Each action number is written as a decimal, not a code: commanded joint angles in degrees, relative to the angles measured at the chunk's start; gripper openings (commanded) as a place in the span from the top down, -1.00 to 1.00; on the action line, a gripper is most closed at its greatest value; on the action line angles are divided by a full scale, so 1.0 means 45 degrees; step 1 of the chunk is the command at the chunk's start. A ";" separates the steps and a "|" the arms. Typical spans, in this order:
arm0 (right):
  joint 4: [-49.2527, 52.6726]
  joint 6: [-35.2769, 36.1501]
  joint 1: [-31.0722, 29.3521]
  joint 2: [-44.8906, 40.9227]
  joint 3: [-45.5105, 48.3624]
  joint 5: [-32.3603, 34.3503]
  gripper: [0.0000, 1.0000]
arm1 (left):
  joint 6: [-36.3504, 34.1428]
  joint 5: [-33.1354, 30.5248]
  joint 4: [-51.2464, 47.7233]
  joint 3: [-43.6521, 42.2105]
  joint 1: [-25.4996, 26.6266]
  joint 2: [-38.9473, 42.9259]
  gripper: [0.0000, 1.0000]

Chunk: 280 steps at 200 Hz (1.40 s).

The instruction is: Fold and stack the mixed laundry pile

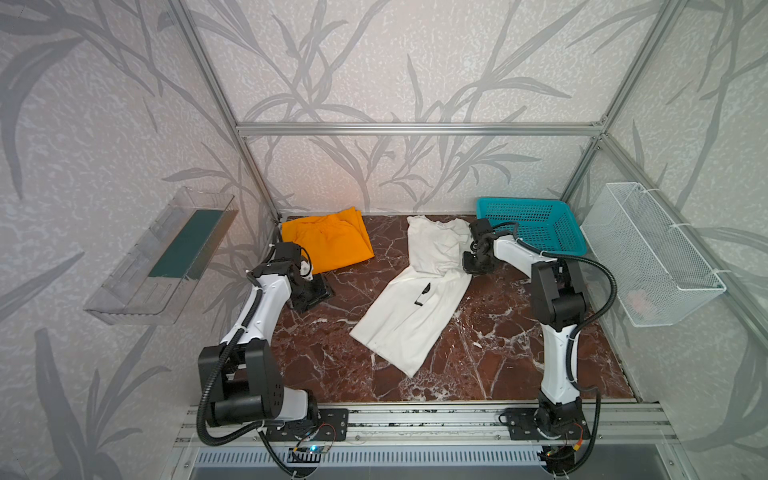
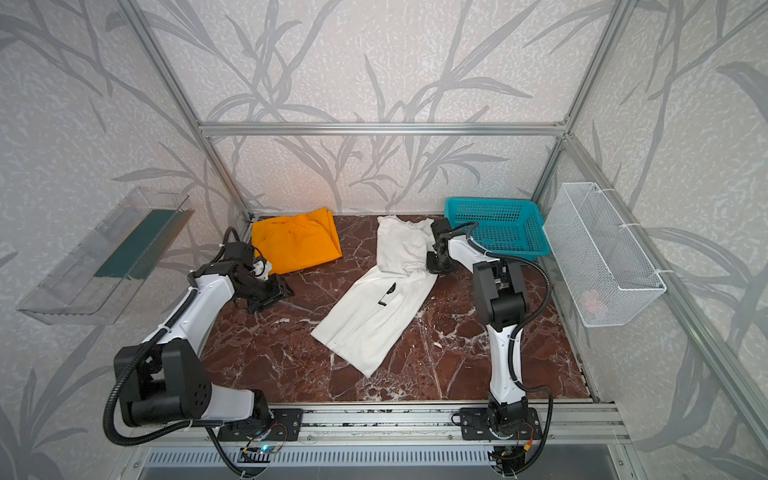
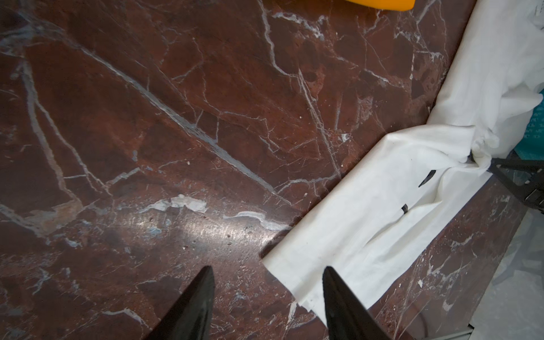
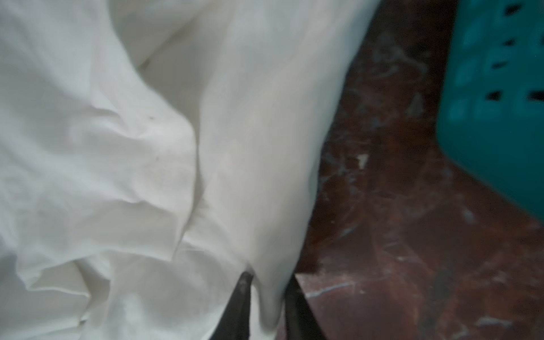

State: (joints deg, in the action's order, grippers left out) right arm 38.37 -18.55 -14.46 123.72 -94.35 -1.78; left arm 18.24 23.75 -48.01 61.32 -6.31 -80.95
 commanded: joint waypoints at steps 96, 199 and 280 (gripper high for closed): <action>-0.1706 -0.2010 -0.2370 -0.5588 0.7071 -0.2043 -0.05 | 0.1568 -0.1581 0.0849 -0.0834 0.4043 -0.2317 -0.10; -0.0818 -0.1104 -0.2291 -0.0857 0.2332 -0.0678 0.06 | 0.3302 -0.1398 0.2208 -0.3485 0.5850 -0.2284 0.50; 0.1253 0.0450 -0.2295 0.2147 -0.3229 -0.1338 0.17 | 0.4363 -0.0374 0.3829 -0.5143 0.7914 -0.1873 0.78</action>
State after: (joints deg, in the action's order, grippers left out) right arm 39.09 -19.84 -24.95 131.61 -105.03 -6.90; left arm 35.62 21.69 -30.74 42.63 26.22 -86.65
